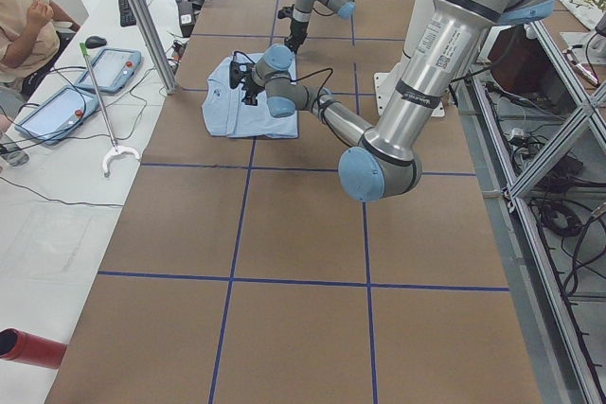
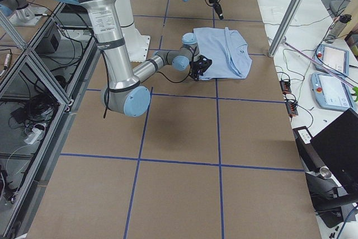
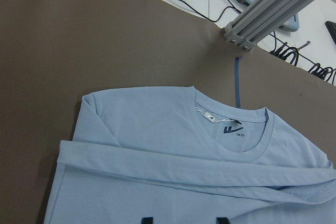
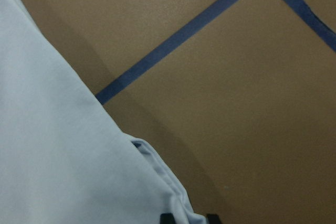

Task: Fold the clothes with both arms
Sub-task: 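Drag the folded shirt with the right gripper toward the robot's near side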

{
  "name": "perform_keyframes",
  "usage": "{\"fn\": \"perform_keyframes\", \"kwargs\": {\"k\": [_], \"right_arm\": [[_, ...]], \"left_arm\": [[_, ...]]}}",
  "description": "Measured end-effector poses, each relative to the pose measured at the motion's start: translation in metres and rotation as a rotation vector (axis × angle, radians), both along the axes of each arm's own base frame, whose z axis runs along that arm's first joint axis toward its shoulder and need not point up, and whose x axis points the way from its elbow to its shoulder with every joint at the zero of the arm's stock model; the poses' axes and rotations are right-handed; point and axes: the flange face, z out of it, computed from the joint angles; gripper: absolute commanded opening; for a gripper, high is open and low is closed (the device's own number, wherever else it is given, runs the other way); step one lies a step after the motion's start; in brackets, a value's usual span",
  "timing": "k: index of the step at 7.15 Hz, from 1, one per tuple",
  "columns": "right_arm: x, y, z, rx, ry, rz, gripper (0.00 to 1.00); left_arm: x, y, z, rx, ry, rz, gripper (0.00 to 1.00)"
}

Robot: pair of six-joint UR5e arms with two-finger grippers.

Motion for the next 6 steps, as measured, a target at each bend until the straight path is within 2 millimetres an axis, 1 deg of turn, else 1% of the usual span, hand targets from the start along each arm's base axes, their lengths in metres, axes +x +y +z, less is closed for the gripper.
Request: {"fn": "perform_keyframes", "kwargs": {"k": [2, 3, 4, 5, 6], "right_arm": [[0.002, 0.003, -0.009, 0.019, -0.014, -0.014, 0.00], [0.009, 0.016, -0.018, 0.030, -0.036, -0.027, 0.00], [0.025, 0.048, -0.024, 0.043, -0.062, -0.059, 0.00], [0.046, 0.100, -0.026, 0.049, -0.085, -0.117, 0.00], [0.068, 0.156, -0.027, 0.046, -0.098, -0.192, 0.00]], "left_arm": [[0.000, -0.001, -0.001, 0.001, 0.000, -0.002, 0.50], [-0.001, -0.001, -0.001, 0.001, 0.001, -0.003, 0.50], [-0.001, -0.001, -0.002, -0.003, 0.006, -0.005, 0.50], [-0.001, 0.000, -0.004, -0.017, 0.020, -0.010, 0.56], [-0.002, 0.001, -0.007, -0.029, 0.034, -0.013, 0.60]]}}
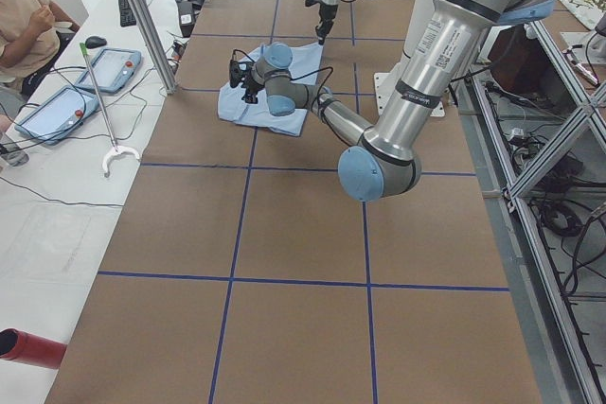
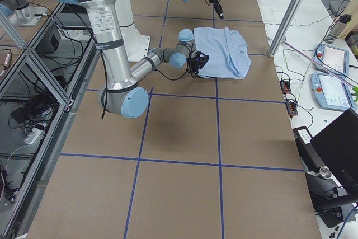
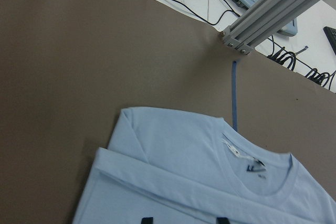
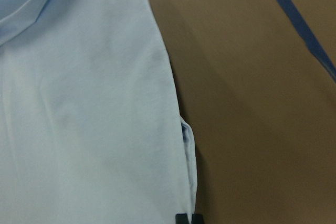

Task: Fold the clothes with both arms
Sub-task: 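Drag the folded shirt with the right gripper toward the robot's near side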

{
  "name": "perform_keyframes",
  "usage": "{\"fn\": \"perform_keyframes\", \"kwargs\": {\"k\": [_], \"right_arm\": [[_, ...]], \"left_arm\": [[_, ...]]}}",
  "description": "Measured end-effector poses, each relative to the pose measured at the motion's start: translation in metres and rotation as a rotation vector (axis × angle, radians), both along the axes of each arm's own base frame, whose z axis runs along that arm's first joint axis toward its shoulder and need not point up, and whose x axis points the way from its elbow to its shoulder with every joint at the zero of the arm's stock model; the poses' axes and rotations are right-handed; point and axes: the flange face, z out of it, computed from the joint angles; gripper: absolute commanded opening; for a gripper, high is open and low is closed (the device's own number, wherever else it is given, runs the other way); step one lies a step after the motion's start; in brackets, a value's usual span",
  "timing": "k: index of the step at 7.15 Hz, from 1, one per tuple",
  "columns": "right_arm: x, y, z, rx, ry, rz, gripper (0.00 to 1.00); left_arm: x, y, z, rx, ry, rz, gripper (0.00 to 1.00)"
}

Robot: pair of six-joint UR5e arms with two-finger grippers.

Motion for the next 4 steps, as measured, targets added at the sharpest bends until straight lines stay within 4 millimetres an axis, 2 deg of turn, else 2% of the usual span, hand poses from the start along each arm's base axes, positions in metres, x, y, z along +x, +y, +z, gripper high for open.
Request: {"fn": "perform_keyframes", "kwargs": {"k": [1, 2, 3, 4], "right_arm": [[0.017, 0.056, 0.000, -0.004, 0.002, -0.099, 0.00], [0.023, 0.106, 0.001, -0.009, 0.013, -0.210, 0.98], [0.021, 0.150, 0.005, -0.016, 0.030, -0.317, 1.00], [0.018, 0.183, 0.010, -0.026, 0.048, -0.390, 1.00]], "left_arm": [[-0.001, 0.002, -0.002, -0.006, 0.010, 0.000, 0.61], [-0.003, 0.003, -0.001, -0.008, 0.014, -0.001, 0.62], [-0.005, 0.005, -0.004, -0.009, 0.022, -0.004, 0.62], [-0.008, 0.008, -0.009, -0.006, 0.033, -0.005, 0.62]]}}
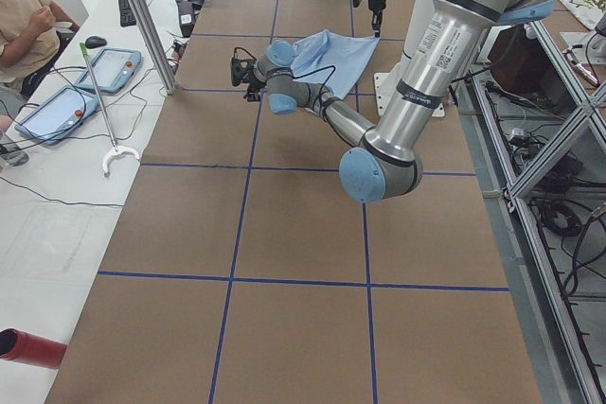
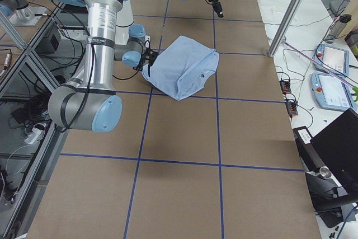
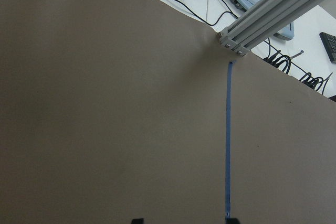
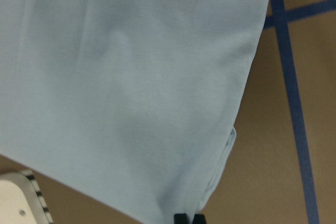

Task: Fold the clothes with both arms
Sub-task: 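Drag the folded shirt with the right gripper toward the robot's near side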

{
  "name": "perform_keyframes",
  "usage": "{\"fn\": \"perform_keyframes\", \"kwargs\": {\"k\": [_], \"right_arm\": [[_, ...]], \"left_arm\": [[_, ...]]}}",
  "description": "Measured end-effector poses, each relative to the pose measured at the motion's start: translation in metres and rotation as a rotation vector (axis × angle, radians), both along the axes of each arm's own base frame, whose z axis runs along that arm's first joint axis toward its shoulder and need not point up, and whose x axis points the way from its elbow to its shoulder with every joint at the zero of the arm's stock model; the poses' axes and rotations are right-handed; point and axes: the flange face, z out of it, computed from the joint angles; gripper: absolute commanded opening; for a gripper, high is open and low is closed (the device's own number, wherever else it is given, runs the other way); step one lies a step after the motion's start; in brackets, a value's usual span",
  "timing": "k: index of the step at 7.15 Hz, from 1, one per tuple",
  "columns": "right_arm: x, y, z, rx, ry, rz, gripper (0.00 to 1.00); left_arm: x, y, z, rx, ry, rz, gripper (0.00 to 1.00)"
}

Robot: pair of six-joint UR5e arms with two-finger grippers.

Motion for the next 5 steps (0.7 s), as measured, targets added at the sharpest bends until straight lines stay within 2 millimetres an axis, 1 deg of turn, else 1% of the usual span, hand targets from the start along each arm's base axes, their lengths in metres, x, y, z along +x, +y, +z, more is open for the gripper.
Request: {"fn": "perform_keyframes", "kwargs": {"k": [1, 2, 3, 4, 5], "right_arm": [[0.000, 0.016, -0.001, -0.013, 0.004, -0.029, 1.00], [0.002, 0.021, -0.009, -0.024, -0.010, -0.029, 1.00], [0.003, 0.016, -0.018, -0.024, -0.030, -0.007, 1.00], [0.001, 0.005, -0.029, -0.012, -0.058, 0.040, 1.00], [-0.003, -0.014, -0.037, 0.012, -0.081, 0.120, 1.00]], "left_arm": [[-0.001, 0.003, -0.005, 0.005, 0.010, 0.004, 0.62], [-0.002, 0.009, -0.010, 0.009, 0.021, 0.011, 0.65], [-0.002, 0.017, -0.010, 0.002, 0.027, 0.024, 0.65], [-0.002, 0.027, -0.003, -0.035, 0.040, 0.050, 0.65], [0.004, 0.045, 0.005, -0.096, 0.065, 0.092, 0.65]]}}
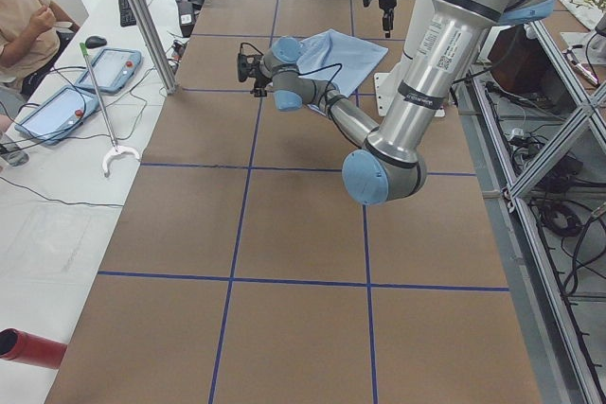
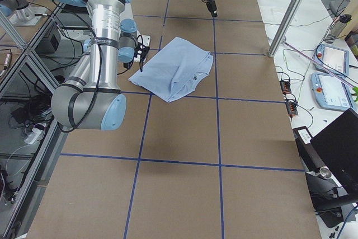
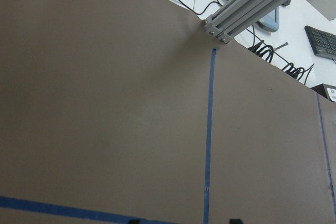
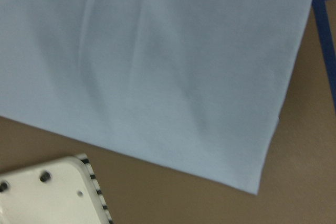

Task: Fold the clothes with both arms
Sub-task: 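Drag the folded shirt with the right gripper toward the robot's near side, then grasp opposite corners of the folded shirt with both grippers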

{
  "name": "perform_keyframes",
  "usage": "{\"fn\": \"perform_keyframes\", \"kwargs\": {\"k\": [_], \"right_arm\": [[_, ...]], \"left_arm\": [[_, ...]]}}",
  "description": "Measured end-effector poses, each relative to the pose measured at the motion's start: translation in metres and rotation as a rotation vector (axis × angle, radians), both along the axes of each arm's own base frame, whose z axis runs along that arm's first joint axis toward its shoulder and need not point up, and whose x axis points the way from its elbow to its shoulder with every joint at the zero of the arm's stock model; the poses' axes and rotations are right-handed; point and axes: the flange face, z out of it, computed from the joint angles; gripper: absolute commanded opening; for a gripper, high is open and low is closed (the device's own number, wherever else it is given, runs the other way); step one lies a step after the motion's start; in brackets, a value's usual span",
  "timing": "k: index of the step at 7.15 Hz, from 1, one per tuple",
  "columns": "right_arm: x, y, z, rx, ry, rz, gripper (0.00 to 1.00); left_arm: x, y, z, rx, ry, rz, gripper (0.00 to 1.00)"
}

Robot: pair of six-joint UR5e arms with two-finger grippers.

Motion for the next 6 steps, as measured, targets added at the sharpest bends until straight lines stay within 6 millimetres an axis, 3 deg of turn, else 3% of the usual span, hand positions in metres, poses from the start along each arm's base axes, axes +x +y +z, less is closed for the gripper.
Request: {"fn": "perform_keyframes", "kwargs": {"k": [1, 3, 5, 6], "right_arm": [[-0.001, -0.030, -0.001, 0.028, -0.003, 0.111, 1.00], [0.017, -0.105, 0.010, 0.063, 0.020, 0.326, 1.00], [0.022, -0.172, 0.022, 0.063, 0.034, 0.444, 1.00], [0.023, -0.188, 0.025, 0.054, 0.037, 0.460, 1.00]], "left_arm": [[0.014, 0.025, 0.010, -0.064, 0.016, 0.048, 0.65], [0.042, 0.091, 0.038, -0.180, -0.013, 0.149, 0.65], [0.072, 0.143, 0.038, -0.293, -0.049, 0.219, 0.65], [0.090, 0.165, 0.034, -0.311, -0.059, 0.251, 0.64]]}}
